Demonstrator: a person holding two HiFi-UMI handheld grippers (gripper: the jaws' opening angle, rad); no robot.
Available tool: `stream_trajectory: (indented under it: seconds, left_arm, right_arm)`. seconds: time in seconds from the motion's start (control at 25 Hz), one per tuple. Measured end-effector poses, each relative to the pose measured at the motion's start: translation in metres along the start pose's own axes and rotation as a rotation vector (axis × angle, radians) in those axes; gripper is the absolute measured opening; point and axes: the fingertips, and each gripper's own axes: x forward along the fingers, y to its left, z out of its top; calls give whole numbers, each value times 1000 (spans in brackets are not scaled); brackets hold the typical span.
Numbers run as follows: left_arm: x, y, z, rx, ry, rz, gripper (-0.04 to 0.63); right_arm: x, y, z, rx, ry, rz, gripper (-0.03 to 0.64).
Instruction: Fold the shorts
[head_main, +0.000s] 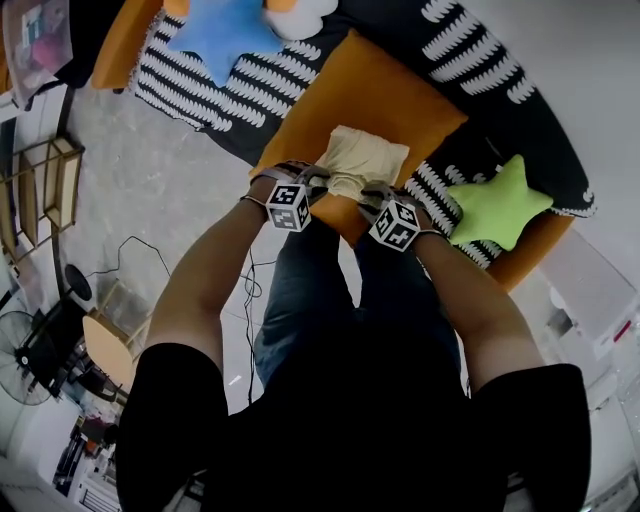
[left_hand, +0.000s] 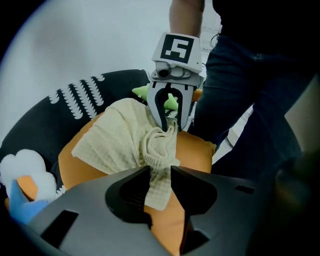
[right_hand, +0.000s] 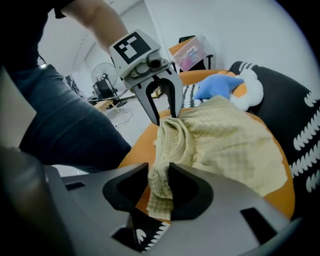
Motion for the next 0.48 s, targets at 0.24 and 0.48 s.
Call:
stream_trajectory:
  seconds: [0.24, 0.48]
  left_arm:
    - [-8, -2, 0, -171, 18, -7, 207]
    - [-37, -4, 8, -320, 24, 28, 229]
  right_arm:
    - [-6, 3, 7, 122, 11, 31, 178]
    - [-41, 6, 23, 168, -17, 37, 179]
